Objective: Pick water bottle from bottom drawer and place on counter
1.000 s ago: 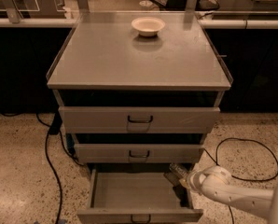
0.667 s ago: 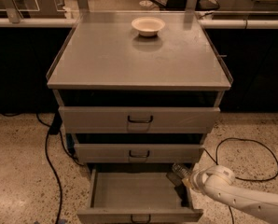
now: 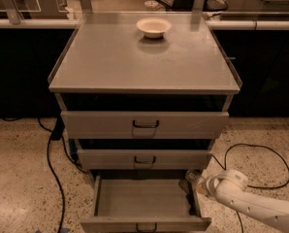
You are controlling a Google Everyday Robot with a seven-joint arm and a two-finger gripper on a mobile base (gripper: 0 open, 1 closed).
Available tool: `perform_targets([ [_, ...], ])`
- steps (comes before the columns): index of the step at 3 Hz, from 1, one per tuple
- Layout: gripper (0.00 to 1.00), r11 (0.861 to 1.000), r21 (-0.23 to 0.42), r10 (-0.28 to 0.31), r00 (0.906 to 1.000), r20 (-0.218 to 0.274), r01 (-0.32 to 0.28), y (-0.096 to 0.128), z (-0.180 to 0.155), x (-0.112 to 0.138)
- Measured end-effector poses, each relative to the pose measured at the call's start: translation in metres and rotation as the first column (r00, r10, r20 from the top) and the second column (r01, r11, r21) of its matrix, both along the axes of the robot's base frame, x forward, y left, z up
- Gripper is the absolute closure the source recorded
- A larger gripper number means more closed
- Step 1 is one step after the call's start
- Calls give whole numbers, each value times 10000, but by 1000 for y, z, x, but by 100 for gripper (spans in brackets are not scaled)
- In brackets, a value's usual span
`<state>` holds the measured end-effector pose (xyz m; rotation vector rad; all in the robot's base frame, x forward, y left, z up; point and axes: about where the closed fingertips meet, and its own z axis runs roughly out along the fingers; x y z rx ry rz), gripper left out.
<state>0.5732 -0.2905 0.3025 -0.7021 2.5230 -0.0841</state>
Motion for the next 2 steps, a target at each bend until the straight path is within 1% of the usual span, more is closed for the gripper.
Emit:
perform_targets([
  [1, 100, 9990, -85, -434, 9990, -50, 434, -19, 3, -9],
  [2, 100, 9951, -49, -987, 9951, -46, 987, -44, 5, -25],
])
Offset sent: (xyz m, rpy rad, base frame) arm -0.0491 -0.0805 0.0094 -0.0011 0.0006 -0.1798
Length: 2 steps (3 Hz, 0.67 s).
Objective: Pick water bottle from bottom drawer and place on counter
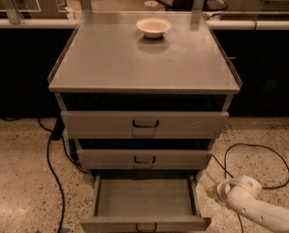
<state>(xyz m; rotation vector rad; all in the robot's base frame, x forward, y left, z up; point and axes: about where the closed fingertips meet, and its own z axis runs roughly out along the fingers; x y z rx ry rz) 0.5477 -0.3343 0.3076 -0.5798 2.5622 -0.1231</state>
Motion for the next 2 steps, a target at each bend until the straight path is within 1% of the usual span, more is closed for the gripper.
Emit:
perform_targets([
  [1, 100, 9973, 187, -717, 9973, 131, 715, -31, 3, -20],
  [2, 100, 9915, 384, -1257, 9917, 275, 1246, -54, 6, -35],
])
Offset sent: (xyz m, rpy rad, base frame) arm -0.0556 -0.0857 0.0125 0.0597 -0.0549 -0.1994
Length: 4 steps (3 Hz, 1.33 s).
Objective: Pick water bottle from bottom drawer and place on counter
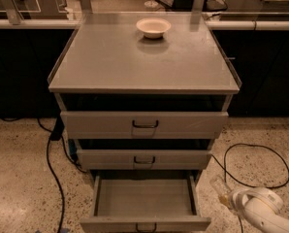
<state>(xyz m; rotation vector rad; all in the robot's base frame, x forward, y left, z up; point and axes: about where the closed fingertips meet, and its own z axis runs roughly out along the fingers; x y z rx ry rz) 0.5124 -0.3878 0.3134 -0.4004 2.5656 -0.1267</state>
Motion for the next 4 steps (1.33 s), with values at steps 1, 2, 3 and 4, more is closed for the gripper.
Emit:
perform_targets([
  [1, 100, 9998, 186, 4, 9999, 119, -6, -3, 7, -7],
  [2, 100, 9925, 53, 1223, 9925, 17, -1223, 44, 27, 2],
  [3, 100, 9617, -477, 2707, 9626, 99, -2700, 111, 71, 7],
  [4, 100, 9336, -962, 3491, 9366, 285, -3451, 153, 105, 4],
])
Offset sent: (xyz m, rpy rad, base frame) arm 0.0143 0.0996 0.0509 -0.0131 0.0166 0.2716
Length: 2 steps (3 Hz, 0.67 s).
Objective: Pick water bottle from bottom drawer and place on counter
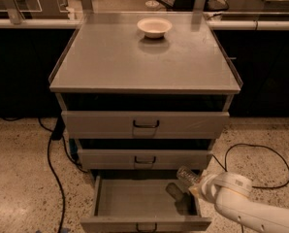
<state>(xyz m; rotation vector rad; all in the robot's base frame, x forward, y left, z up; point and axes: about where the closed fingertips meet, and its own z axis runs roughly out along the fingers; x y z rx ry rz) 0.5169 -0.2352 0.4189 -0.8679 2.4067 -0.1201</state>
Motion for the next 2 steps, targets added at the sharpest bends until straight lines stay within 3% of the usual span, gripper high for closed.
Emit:
perform_targets([
  [1, 81, 9999, -2, 144, 9999, 38, -144, 8, 4, 0],
  [2, 92, 9999, -2, 144, 9999, 38, -144, 8, 4, 0],
])
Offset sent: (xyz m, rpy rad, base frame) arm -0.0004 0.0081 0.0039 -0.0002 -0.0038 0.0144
